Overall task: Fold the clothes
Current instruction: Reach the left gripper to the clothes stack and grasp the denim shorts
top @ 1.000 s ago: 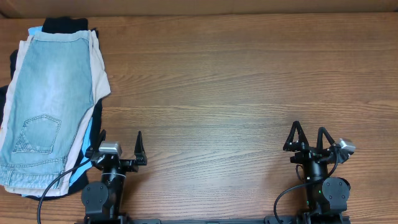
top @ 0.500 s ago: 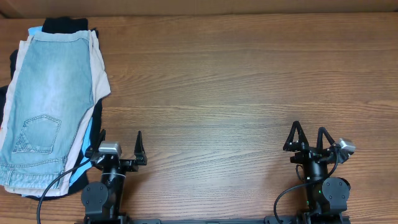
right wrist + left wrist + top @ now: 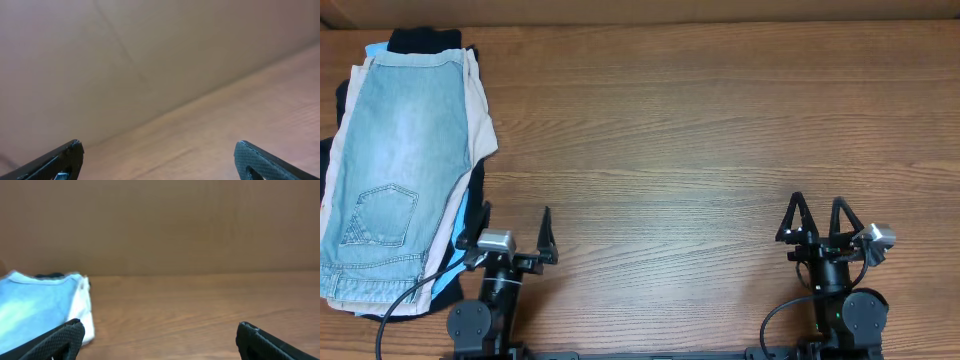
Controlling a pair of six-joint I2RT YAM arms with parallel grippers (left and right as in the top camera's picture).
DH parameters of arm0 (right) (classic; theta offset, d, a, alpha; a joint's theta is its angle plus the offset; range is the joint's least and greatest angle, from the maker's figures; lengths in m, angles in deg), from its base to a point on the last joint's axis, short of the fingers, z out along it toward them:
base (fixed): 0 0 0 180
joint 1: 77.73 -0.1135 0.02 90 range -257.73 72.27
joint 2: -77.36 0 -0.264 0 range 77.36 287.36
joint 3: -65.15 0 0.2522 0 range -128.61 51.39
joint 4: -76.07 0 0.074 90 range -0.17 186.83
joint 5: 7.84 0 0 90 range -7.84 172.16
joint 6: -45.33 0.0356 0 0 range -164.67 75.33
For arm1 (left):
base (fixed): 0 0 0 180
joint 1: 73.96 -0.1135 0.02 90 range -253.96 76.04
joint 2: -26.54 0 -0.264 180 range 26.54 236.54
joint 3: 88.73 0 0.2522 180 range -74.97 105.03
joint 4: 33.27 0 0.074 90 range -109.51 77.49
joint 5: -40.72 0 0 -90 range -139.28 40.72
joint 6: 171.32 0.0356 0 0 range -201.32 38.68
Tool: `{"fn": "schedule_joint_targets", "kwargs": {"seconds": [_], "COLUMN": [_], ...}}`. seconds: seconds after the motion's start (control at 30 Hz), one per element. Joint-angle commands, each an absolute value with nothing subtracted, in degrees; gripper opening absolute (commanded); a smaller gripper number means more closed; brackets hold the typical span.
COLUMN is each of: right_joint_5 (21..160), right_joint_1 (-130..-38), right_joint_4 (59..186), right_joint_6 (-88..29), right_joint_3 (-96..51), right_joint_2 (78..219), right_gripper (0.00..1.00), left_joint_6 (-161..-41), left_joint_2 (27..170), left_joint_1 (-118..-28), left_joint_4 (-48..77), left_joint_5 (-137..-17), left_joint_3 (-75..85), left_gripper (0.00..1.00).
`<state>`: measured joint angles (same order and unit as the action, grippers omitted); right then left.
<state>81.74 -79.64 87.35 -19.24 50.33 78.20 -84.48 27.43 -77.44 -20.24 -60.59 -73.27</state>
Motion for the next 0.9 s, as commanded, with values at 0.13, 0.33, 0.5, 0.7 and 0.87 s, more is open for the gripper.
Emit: {"fn": "schedule_joint_targets", "kwargs": {"seconds": [0.13,0.33,0.5,0.7,0.87], "right_joint_5": [93.8,95.4,97.0,97.5,97.6], "right_joint_1": [-79.5,-79.5,-79.5,-79.5,-79.5], "right_joint_4": [89.0,99.2,110.5,126.0,132.2], "right_joint_6": [-19.6,-24.7,-28.3,-28.5,-28.4], "right_joint_3": [42.9,28.6,13.1,-5.5,-16.0], "right_joint_2": [78.1,84.9,99.9,122.8,139.1], "right_gripper": [1.0,1.0,1.0,1.0,1.0], "left_joint_6": [-79.7,-78.5,-78.5,-78.1,-80.3], "left_joint_2": [33.1,50.0,70.0,89.0,96.7], "left_joint_1": [-77.8,-77.8,-77.8,-77.8,-77.8], "left_joint_4": [-8.5,7.2,27.3,45.5,50.6], "left_joint_5": [-67.1,-69.5,-70.0,-69.0,-68.8], "left_joint_3": [-56.0,-34.5,-11.1,11.6,18.2], "left_gripper": [1.0,1.0,1.0,1.0,1.0]}}
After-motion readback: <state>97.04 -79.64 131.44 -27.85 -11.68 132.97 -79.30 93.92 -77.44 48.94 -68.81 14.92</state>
